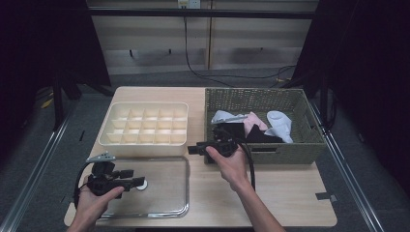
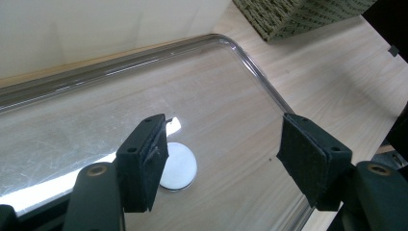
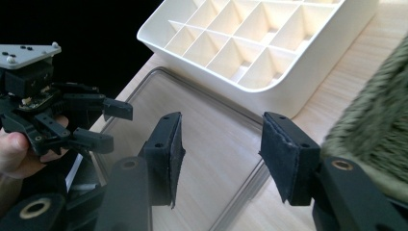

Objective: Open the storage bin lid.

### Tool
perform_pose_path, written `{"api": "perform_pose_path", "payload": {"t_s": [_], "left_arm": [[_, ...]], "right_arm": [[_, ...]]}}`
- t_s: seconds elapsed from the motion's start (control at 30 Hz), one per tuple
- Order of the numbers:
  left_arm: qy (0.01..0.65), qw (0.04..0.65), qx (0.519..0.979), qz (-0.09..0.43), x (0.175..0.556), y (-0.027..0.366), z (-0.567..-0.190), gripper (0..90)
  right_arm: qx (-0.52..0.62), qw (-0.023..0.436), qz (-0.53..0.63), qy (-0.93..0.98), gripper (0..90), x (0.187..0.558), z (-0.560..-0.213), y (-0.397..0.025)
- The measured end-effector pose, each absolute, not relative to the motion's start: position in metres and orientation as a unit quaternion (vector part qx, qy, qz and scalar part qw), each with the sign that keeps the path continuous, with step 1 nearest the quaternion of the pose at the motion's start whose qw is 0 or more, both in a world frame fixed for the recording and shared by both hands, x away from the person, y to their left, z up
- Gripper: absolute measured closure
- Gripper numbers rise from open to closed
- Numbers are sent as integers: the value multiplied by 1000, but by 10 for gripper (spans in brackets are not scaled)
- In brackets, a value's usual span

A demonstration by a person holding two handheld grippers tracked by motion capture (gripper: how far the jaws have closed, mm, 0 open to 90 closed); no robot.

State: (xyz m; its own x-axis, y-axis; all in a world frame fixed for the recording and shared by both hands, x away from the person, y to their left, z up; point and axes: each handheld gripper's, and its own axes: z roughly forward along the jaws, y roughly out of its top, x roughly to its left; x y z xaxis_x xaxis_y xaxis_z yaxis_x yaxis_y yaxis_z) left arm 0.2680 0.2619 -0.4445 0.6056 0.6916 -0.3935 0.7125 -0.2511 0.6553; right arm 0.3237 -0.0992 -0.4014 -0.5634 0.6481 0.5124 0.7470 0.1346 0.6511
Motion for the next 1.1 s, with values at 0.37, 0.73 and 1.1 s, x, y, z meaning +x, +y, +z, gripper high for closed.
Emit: {"api": "perform_pose_path", "payload": {"t_s": [0.37,0.73,1.1], "left_arm": [[435,413,800,-19,267,256,-448,338],[434,413,800,-17,265,252,-449,338],[430,410,804,-19,264,250,-450,338]], "right_arm": [[-465,43,-481,-742,510,330,-382,-115],[-473,30,-484,-736,515,338,-368,-135],[-485,27,-489,-724,516,342,-363,-155]]}}
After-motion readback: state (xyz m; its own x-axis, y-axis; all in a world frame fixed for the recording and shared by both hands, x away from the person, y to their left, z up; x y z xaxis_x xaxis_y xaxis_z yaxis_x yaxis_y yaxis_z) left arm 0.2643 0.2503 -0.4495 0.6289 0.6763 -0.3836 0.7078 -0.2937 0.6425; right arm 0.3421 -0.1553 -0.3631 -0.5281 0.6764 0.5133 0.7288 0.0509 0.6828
